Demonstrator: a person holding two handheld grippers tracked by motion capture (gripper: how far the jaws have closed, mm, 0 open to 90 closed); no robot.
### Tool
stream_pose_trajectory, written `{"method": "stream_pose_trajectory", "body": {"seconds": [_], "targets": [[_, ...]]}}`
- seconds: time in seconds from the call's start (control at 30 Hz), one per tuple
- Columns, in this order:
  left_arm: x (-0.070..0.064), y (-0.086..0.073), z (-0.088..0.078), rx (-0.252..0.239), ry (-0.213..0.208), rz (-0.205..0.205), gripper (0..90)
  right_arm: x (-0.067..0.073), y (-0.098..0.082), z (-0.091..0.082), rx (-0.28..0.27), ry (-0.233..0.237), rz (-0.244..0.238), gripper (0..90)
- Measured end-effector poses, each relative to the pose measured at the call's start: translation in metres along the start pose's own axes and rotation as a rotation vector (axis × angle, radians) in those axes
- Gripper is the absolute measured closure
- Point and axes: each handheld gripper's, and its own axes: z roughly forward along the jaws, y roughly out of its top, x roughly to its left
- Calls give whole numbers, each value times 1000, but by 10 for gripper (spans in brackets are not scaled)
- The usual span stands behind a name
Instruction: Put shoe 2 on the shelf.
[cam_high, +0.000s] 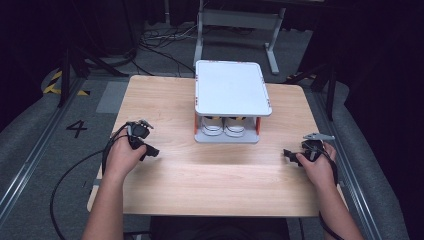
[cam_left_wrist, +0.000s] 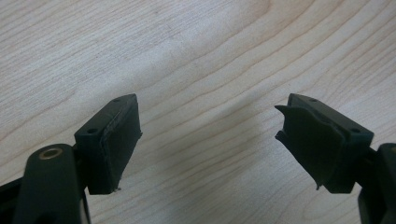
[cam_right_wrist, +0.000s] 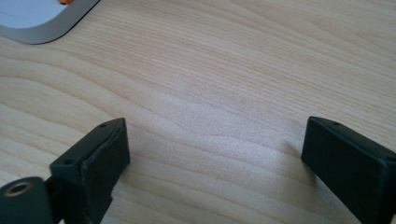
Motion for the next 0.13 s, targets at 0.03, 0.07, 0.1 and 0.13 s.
{"method": "stream_pose_trajectory", "body": {"seconds": [0.03,0.07,0.1,0.13], "targets": [[0,0,0,-2,-3,1,203,0,0,0,0,1,-2,67],[0,0,0,-4,-4,-2,202,0,0,0,2,3,-1,65],[1,1,0,-5,-1,5,202,0,0,0,2,5,-4,64],[1,1,0,-7,1,3,202,0,0,0,2,6,-4,64]]}}
